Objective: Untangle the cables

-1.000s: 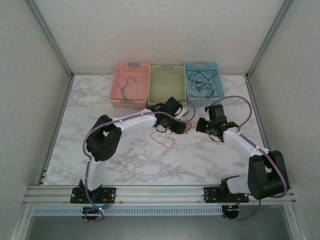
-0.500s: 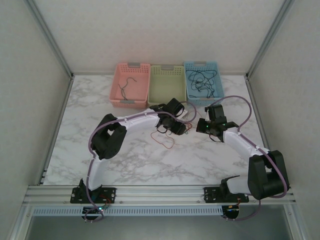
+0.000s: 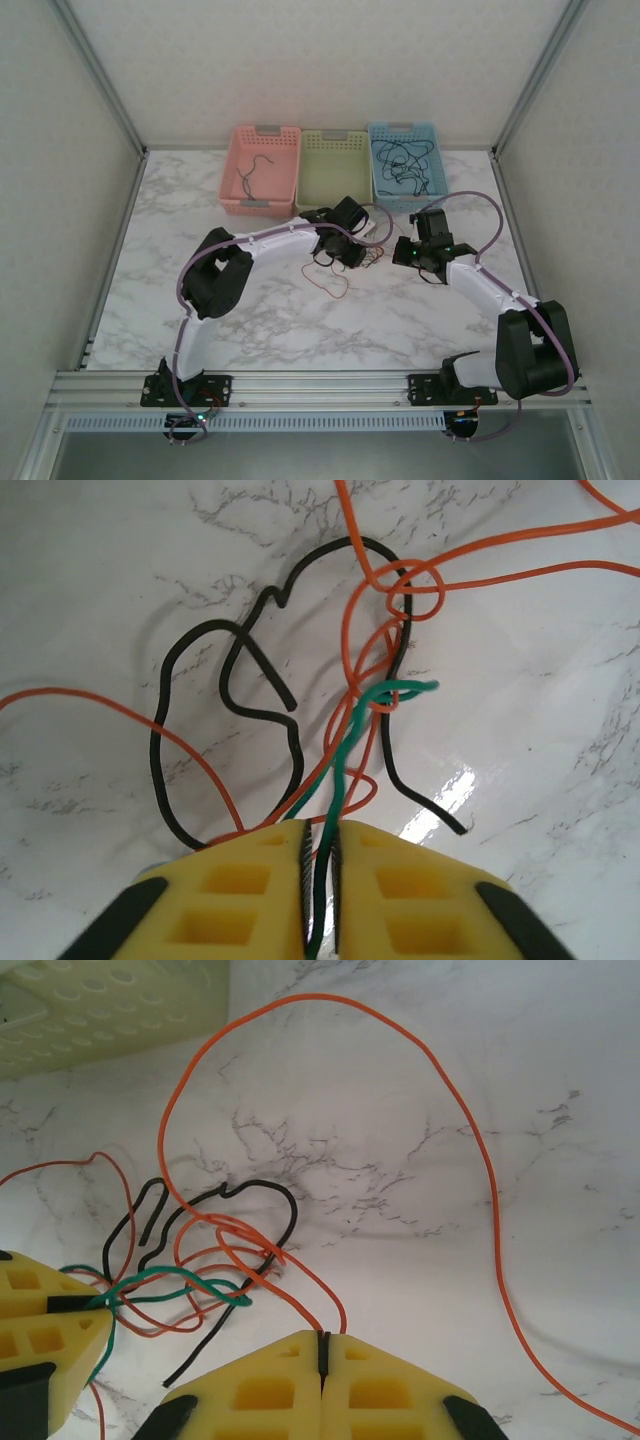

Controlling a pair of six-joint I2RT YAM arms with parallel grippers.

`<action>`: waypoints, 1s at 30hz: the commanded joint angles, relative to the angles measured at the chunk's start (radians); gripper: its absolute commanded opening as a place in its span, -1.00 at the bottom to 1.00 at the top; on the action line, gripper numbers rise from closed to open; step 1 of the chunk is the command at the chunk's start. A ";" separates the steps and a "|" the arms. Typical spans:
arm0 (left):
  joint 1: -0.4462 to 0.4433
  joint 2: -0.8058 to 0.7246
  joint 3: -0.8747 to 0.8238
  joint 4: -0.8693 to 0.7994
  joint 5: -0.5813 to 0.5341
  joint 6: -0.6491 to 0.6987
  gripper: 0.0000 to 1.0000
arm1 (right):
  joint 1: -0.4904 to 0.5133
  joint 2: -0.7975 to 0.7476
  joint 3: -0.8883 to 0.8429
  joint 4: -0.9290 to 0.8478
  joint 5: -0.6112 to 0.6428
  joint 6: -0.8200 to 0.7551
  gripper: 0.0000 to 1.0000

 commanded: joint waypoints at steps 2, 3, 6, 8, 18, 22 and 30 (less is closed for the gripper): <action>0.003 -0.078 -0.031 0.010 -0.003 -0.019 -0.82 | 0.007 -0.007 0.008 -0.013 0.016 -0.014 -1.00; 0.003 -0.096 -0.041 0.016 -0.004 -0.025 -0.85 | 0.008 -0.007 0.009 -0.014 0.017 -0.014 -1.00; 0.003 -0.172 -0.097 0.042 -0.017 -0.046 -0.96 | 0.008 -0.005 0.011 -0.014 0.019 -0.014 -1.00; 0.002 -0.240 -0.161 0.071 -0.033 -0.064 -1.00 | 0.007 -0.003 0.017 -0.027 0.030 -0.015 -1.00; 0.047 -0.710 -0.570 0.176 -0.151 -0.210 -1.00 | 0.008 0.024 0.024 -0.051 0.113 -0.017 -1.00; 0.122 -0.905 -0.698 0.065 -0.234 -0.289 -1.00 | 0.008 0.027 0.025 -0.069 0.186 -0.011 -1.00; 0.181 -1.211 -0.821 -0.069 -0.384 -0.377 -1.00 | 0.006 0.056 0.032 -0.072 0.250 0.003 -1.00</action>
